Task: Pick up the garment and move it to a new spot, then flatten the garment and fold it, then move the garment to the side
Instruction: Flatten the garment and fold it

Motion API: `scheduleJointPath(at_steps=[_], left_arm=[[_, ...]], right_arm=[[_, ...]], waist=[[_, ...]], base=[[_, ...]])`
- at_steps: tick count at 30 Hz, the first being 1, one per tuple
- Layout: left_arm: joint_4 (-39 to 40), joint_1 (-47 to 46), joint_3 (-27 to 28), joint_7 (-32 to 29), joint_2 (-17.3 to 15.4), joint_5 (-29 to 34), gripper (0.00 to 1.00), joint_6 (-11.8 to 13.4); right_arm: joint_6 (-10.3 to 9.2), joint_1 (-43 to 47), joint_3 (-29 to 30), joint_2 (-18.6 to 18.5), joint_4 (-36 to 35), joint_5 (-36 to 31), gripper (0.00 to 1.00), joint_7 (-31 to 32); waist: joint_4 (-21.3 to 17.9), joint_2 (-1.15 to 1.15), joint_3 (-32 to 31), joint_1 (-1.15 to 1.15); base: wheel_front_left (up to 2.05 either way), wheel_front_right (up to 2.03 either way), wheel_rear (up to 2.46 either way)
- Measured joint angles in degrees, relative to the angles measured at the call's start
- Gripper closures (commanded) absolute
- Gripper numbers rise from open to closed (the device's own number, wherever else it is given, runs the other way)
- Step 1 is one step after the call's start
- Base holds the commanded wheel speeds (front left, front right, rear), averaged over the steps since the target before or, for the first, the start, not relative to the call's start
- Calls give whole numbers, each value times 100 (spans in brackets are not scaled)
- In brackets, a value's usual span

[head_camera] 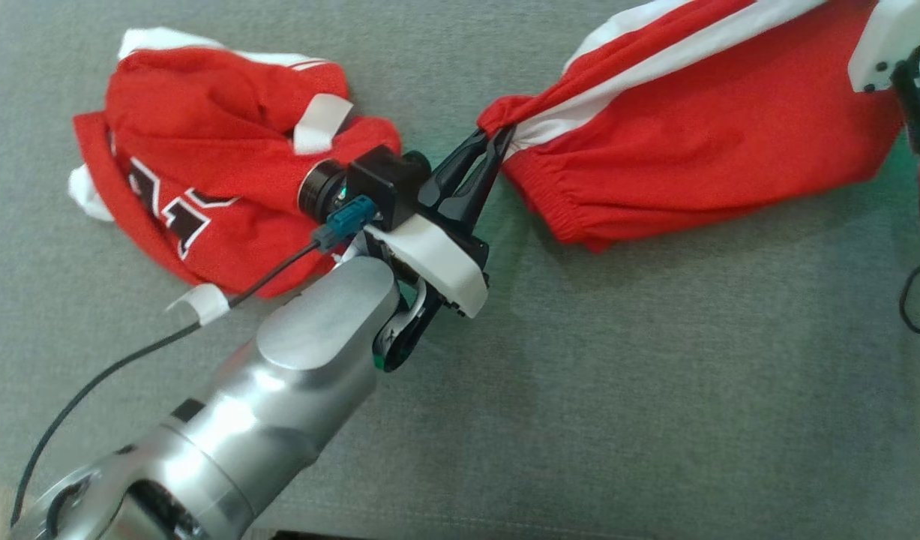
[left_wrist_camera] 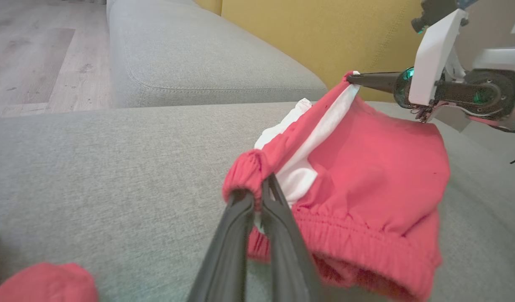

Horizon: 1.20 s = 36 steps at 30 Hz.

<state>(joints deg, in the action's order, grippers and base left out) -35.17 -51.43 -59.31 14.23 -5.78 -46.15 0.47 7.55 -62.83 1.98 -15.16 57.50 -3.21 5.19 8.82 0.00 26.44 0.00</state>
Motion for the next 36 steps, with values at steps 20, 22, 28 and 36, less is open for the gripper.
scheduleJointPath(at_steps=[20,22,28,36], left_arm=[[-192,495,715,21,2,382,0,218],[43,635,933,21,-148,638,0,371],[1037,1222,1809,32,-627,1526,0,857],[2212,2772,2839,47,-822,2220,0,1068]], right_arm=[[0,15,617,182,880,101,0,-1429],[0,87,487,310,858,260,0,-1662],[0,909,-123,748,65,1015,0,-1941],[-1,3077,-445,1029,-2180,1604,0,-1961]], waist=[[17,0,-732,-2],[-64,0,-858,-1],[-367,0,-1200,-2],[-752,0,-1597,-2]], base=[[0,0,0],[0,0,0],[0,0,0],[0,0,0]])
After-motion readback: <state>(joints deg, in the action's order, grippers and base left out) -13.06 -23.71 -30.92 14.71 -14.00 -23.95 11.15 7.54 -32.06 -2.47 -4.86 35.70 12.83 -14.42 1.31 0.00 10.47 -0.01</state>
